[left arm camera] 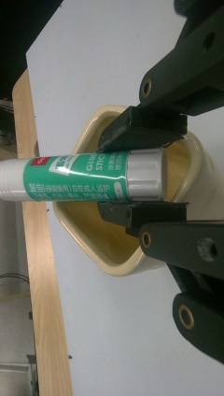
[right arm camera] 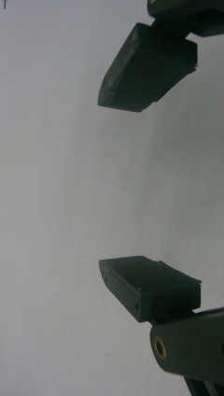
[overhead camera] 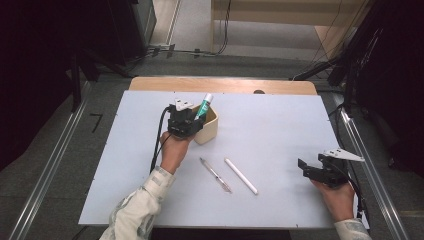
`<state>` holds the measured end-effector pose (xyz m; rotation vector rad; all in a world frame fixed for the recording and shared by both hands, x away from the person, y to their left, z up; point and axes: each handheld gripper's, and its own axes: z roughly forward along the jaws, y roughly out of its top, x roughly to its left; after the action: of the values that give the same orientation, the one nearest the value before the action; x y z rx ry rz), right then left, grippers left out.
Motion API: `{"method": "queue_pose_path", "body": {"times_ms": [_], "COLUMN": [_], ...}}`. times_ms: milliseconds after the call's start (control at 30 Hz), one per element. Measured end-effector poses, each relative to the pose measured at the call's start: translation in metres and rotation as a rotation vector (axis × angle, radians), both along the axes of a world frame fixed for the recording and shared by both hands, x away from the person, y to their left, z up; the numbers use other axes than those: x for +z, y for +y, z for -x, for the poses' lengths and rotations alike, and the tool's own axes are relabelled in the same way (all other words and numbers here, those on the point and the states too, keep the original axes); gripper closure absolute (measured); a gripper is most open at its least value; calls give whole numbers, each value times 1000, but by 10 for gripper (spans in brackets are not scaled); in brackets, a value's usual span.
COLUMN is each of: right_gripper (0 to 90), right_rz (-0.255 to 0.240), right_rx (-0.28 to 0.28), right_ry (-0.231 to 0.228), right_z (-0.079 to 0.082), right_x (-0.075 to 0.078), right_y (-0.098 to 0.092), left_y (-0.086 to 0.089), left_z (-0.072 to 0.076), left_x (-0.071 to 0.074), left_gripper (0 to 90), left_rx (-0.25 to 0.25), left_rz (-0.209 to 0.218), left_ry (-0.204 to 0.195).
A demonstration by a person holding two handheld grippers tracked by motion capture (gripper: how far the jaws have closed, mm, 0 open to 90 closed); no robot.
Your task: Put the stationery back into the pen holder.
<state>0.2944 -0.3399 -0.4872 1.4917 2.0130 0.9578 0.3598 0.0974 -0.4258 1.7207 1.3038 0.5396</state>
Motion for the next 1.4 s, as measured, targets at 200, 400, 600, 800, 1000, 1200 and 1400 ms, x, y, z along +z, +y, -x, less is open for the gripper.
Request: {"method": "queue_pose_path", "body": {"times_ms": [200, 400, 600, 800, 1000, 1200, 1400], "right_gripper": [170, 170, 171, 170, 170, 171, 171], "right_rz": [0, 0, 0, 0, 1, 0, 0], "right_rx": [1, 0, 1, 2, 2, 1, 1], "right_ry": [-1, 0, 0, 0, -1, -3, -4], "right_z": [0, 0, 0, 0, 0, 0, 0], "right_x": [0, 0, 0, 0, 0, 0, 0], "right_y": [0, 0, 0, 0, 0, 0, 0], "left_y": [-2, -3, -3, -1, -2, 0, 4], "left_z": [-1, -3, -3, -1, 2, 6, 12], "left_x": [-1, -3, -2, 0, 2, 5, 6], "left_gripper": [668, 667, 659, 599, 579, 546, 471], "left_rx": [-1, -8, -8, -13, -28, -31, -27], "left_rz": [5, 9, 19, 30, 26, 26, 28], "left_ry": [1, 5, -6, -18, -22, -25, -25]}}
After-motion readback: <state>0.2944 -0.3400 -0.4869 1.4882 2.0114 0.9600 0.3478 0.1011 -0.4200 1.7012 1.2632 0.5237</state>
